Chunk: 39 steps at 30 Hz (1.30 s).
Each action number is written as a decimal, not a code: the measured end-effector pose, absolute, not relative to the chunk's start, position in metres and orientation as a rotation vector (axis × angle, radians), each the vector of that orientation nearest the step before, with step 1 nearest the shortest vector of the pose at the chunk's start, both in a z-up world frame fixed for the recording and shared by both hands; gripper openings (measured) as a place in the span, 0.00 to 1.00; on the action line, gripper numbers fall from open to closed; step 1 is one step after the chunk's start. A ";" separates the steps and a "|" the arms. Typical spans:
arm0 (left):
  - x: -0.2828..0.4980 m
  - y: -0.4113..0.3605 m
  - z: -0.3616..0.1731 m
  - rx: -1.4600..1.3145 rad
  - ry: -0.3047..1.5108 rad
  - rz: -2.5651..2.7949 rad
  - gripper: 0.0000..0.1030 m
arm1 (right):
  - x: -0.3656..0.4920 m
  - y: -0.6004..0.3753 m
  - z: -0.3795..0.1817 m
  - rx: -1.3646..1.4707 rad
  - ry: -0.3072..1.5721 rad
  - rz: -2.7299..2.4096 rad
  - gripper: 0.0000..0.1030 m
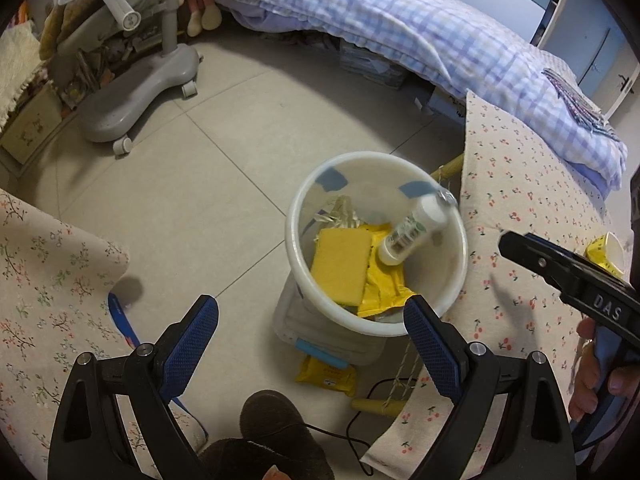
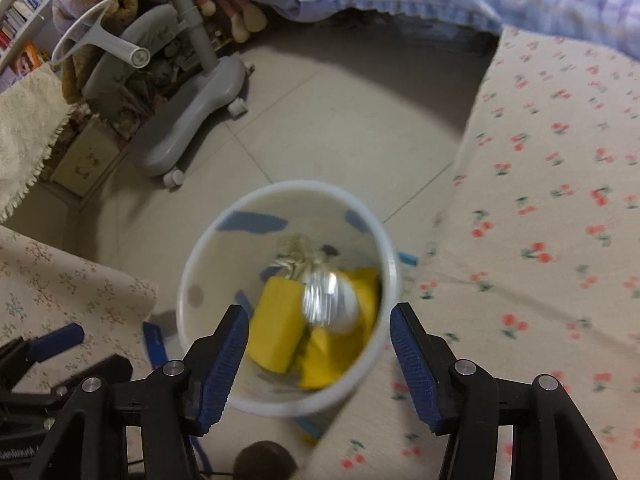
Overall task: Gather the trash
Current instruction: 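Carry the white bottle in the right tool to the wastebasket and release it, then grasp the second white bottle with the right tool while the left tool grasps the foil wrapper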
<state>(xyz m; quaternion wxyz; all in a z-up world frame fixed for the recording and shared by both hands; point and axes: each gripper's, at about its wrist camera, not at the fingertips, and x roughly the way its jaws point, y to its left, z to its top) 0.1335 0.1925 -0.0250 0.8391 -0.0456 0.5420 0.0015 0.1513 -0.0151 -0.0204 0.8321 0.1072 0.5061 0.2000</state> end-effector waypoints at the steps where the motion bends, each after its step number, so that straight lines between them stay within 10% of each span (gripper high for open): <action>1: 0.133 0.190 -0.024 -0.096 1.145 -0.001 0.93 | 0.148 -0.019 -0.018 0.222 1.072 0.412 0.62; 39: 0.117 0.047 -0.012 0.043 1.179 -0.226 0.93 | 0.035 -0.241 -0.035 0.349 1.249 -0.025 0.70</action>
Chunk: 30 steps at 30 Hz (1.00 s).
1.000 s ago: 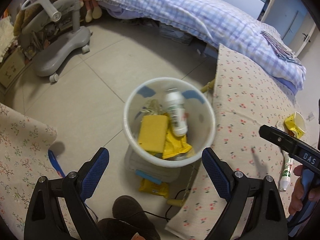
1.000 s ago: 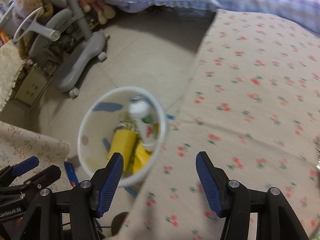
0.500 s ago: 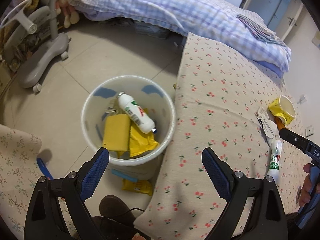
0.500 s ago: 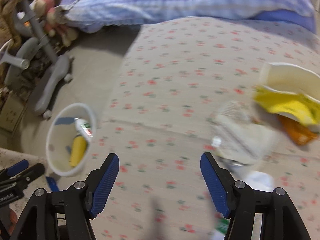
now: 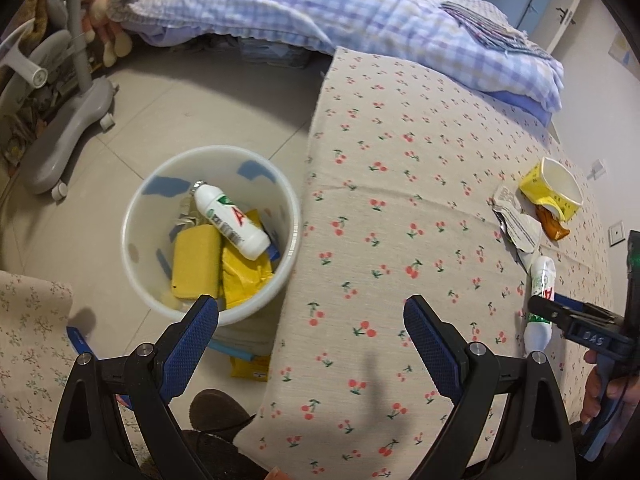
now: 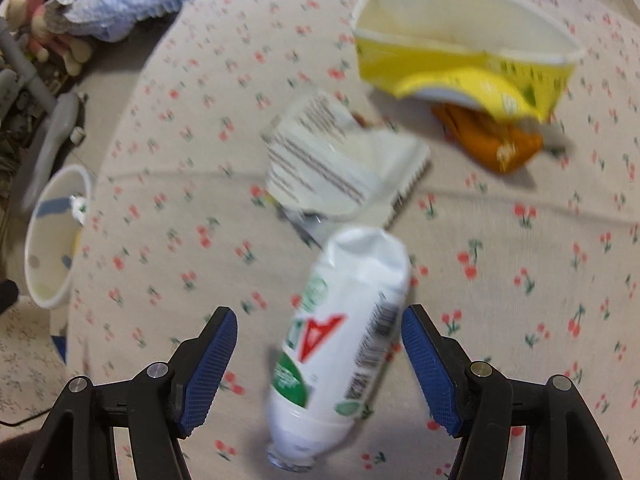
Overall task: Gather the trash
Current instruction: 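Grasp the second white bottle with the right tool while the left tool grasps the foil wrapper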
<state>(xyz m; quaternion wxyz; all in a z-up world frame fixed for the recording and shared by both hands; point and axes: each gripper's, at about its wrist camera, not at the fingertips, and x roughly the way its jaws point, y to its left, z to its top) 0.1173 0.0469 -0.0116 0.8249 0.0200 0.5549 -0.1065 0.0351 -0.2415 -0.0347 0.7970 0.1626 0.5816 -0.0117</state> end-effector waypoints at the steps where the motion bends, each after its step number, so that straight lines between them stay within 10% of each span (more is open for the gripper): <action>1: 0.116 0.044 -0.012 0.047 1.180 -0.230 0.93 | 0.034 -0.241 -0.038 0.348 1.259 -0.023 0.67; 3: 0.116 0.035 -0.012 0.053 1.183 -0.240 0.93 | 0.030 -0.242 -0.043 0.349 1.275 -0.004 0.52; 30: 0.132 -0.170 -0.042 0.090 1.246 -0.401 0.92 | -0.010 -0.365 -0.009 0.434 1.111 -0.169 0.51</action>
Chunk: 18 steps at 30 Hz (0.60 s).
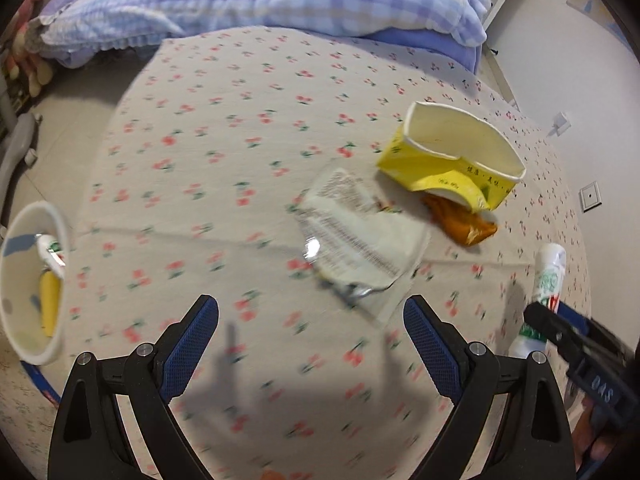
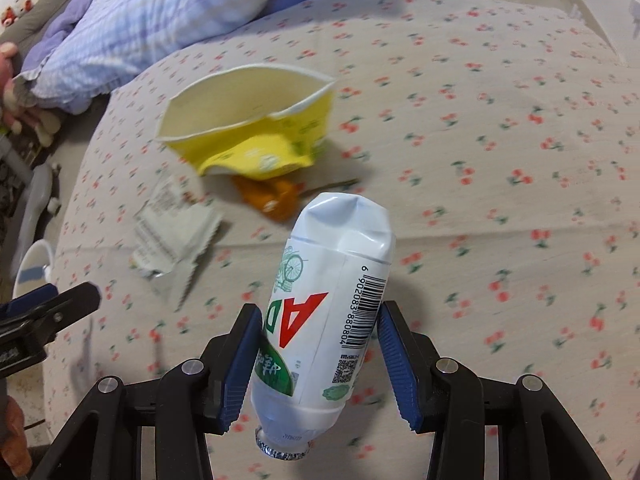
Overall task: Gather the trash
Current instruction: 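Grasp the second white bottle with the right tool while the left tool grasps the foil wrapper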
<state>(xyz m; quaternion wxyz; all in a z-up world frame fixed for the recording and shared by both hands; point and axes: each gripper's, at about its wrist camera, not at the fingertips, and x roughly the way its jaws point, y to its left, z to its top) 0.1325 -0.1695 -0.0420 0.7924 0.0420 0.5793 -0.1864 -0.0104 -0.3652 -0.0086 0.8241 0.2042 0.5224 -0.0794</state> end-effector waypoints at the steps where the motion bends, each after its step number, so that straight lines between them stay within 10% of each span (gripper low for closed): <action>1: 0.135 -0.177 -0.045 0.086 1.247 -0.399 0.92 | -0.010 -0.368 -0.009 0.433 1.110 -0.176 0.51; 13: 0.151 -0.202 -0.067 0.082 1.185 -0.398 0.72 | -0.015 -0.406 -0.014 0.491 1.108 -0.211 0.51; 18: 0.146 -0.204 -0.065 0.100 1.165 -0.425 0.41 | -0.015 -0.408 -0.011 0.487 1.105 -0.199 0.51</action>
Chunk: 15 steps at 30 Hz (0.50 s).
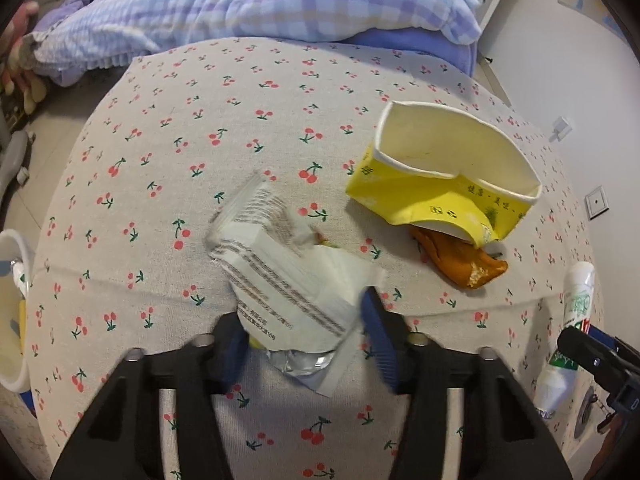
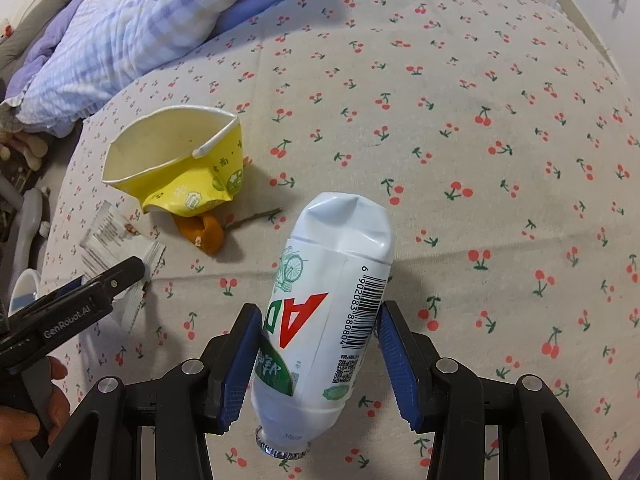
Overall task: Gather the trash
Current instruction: 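Grasp the second white bottle with the right tool while the left tool grasps the foil wrapper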
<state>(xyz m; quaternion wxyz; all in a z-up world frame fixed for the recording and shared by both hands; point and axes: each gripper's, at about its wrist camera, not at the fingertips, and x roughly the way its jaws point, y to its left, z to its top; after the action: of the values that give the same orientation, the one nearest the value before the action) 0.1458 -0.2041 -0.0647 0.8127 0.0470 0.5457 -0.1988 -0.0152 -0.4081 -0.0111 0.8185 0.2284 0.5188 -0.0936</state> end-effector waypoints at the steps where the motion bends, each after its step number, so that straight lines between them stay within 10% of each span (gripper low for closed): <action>1: 0.145 -0.204 -0.064 0.097 1.166 -0.432 0.36 | -0.015 -0.408 -0.011 0.486 1.105 -0.198 0.51; 6: 0.139 -0.196 -0.058 0.068 1.179 -0.471 0.15 | -0.015 -0.407 -0.009 0.485 1.103 -0.190 0.51; 15: 0.125 -0.172 -0.037 0.074 1.147 -0.485 0.14 | -0.011 -0.399 -0.004 0.477 1.094 -0.180 0.51</action>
<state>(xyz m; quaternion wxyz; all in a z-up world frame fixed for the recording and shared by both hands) 0.1253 -0.1723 -0.0365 0.8117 0.0346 0.5371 -0.2269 -0.0112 -0.3995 -0.0039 0.8233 0.2244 0.5145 -0.0848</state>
